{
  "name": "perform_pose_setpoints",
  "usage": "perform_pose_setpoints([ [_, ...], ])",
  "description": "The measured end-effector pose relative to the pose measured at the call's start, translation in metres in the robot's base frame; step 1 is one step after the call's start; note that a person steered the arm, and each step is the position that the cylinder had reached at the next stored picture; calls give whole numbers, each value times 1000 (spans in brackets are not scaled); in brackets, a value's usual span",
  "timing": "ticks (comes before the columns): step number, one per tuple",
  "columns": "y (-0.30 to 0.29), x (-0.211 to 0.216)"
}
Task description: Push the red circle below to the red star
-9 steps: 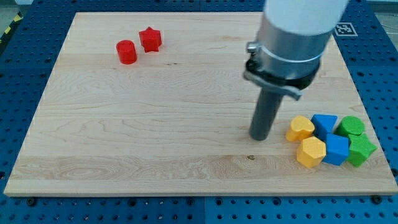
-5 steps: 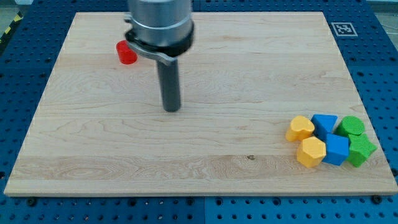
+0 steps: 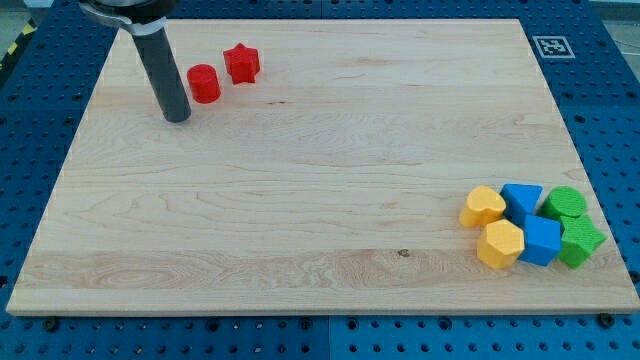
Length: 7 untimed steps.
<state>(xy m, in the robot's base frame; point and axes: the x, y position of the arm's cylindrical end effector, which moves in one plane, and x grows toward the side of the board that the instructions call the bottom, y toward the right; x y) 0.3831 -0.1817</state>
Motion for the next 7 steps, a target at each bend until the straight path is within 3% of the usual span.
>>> perform_pose_setpoints([
  [2,-2,-9],
  [6,-33,-127],
  [7,1,-105],
])
